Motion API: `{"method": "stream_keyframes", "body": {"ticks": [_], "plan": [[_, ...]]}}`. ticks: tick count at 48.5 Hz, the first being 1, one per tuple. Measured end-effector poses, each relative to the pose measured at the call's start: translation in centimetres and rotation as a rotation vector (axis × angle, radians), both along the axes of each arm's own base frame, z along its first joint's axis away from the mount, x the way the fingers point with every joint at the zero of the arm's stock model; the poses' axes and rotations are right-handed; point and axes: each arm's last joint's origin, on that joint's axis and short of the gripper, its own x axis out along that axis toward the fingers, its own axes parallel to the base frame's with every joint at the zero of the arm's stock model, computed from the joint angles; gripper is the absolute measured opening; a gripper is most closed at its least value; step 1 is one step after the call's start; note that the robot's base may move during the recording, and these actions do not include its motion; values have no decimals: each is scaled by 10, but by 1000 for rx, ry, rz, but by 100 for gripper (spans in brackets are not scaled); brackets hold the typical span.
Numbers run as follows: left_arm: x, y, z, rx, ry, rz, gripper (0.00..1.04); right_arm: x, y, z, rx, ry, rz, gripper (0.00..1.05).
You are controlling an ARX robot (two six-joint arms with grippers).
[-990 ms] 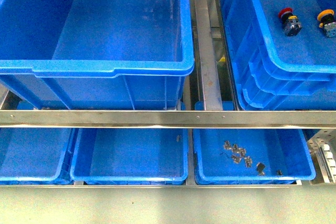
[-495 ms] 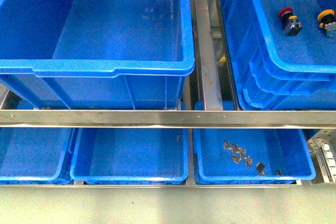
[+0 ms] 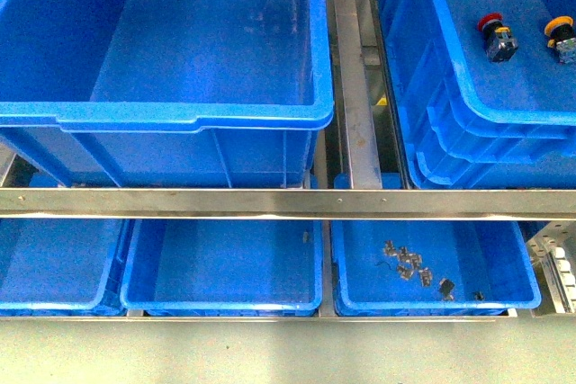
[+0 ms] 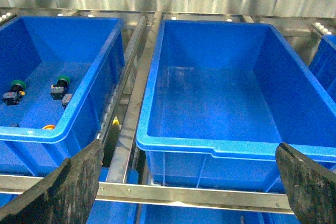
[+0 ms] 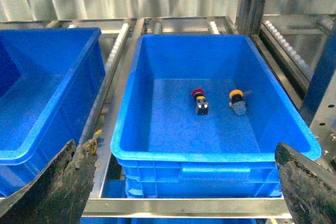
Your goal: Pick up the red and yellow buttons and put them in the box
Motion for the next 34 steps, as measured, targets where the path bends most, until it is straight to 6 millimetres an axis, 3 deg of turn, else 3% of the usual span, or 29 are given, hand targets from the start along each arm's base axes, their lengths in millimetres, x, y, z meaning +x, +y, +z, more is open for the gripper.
{"method": "stream_keyframes", "body": {"ticks": [34], "plan": [[0,0,0,0,0,0,97,0,0,0,0,0,0,99]]}}
